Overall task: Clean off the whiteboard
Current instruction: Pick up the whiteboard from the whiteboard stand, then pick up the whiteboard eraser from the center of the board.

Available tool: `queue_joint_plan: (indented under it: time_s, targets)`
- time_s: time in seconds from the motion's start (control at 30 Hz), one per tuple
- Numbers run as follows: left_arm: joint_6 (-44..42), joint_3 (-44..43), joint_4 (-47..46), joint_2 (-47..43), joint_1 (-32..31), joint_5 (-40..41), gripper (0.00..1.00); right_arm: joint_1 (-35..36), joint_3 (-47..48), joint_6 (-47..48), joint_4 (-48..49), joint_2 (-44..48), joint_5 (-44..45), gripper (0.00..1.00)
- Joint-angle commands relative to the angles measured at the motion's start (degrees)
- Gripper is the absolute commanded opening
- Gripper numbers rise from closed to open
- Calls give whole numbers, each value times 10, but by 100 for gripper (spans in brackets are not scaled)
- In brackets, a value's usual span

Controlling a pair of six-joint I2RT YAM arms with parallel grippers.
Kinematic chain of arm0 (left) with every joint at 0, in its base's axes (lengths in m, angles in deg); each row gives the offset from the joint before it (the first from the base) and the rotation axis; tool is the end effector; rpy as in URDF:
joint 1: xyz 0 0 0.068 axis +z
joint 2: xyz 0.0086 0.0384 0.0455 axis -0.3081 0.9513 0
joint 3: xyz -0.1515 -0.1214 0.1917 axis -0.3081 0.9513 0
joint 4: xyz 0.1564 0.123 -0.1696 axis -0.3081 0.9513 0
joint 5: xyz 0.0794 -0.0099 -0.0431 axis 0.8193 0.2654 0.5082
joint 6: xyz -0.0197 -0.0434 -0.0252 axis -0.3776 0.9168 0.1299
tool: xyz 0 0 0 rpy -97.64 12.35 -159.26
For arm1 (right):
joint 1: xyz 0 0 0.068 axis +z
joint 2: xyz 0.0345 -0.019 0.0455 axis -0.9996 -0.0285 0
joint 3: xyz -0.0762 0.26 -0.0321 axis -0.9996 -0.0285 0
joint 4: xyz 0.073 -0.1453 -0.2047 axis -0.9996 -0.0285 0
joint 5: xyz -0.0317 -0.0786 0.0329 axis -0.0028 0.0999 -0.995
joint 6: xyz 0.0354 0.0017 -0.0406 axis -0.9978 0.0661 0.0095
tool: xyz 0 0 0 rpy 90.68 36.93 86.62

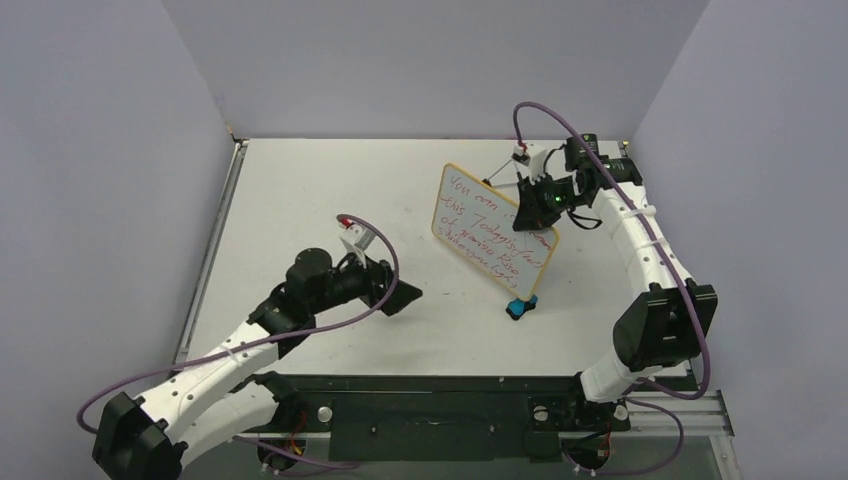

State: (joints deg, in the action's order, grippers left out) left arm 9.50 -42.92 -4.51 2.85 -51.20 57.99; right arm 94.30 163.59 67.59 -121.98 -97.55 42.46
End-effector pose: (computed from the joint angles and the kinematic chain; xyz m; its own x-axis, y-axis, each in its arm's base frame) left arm 0.1624 -0.1233 0.2770 -0.5749 -0.1365 -0.8068 0.6277 0.5590 -0.5418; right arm 0.3130 0.0566 0.3407 -0.6857 -0.3293 -0.6492 -0.6716 0.6303 0.3896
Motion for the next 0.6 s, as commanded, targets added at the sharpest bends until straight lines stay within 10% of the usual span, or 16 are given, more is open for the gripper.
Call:
queue_joint_plan:
  time_s: [0.0,0.57]
  targets:
    - [28,24,-149,48,-105,115,92,22,20,57,6,7,15,0]
    - [21,-47,-540,497,-298,300,84,57,127,171,-44,-82,27,0]
